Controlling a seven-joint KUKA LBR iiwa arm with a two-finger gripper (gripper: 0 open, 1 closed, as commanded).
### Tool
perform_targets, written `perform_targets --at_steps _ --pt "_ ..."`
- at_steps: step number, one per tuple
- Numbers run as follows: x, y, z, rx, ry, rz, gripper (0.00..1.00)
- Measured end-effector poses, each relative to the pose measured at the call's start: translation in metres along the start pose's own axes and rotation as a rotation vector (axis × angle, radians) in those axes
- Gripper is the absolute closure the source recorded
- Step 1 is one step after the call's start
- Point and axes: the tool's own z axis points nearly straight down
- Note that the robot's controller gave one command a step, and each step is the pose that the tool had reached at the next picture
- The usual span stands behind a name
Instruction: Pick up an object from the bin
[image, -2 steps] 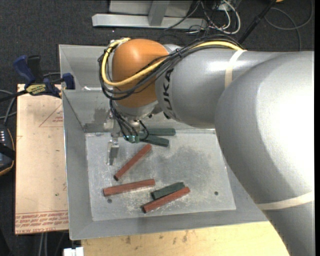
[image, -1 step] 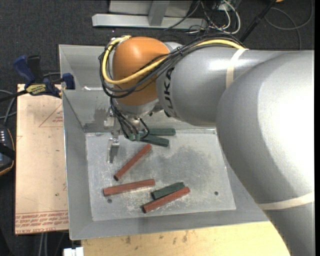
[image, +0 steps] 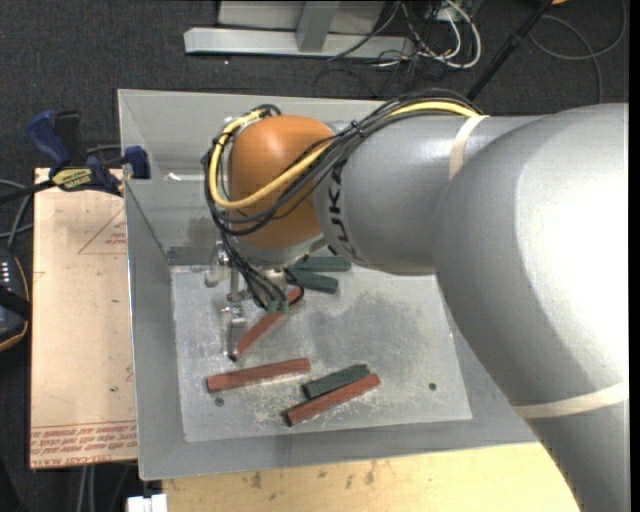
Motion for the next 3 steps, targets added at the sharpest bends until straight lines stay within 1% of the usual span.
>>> perform_targets --at_steps 1,2,3 --pt "0.070 -0.008 0.024 0.000 0.011 -0.147 1.00" --pt "0.070 -0.008 0.024 0.000 0.011 -0.147 1.00" --pt "0.071 -0.012 -0.114 0.001 0.008 -0.140 1.00"
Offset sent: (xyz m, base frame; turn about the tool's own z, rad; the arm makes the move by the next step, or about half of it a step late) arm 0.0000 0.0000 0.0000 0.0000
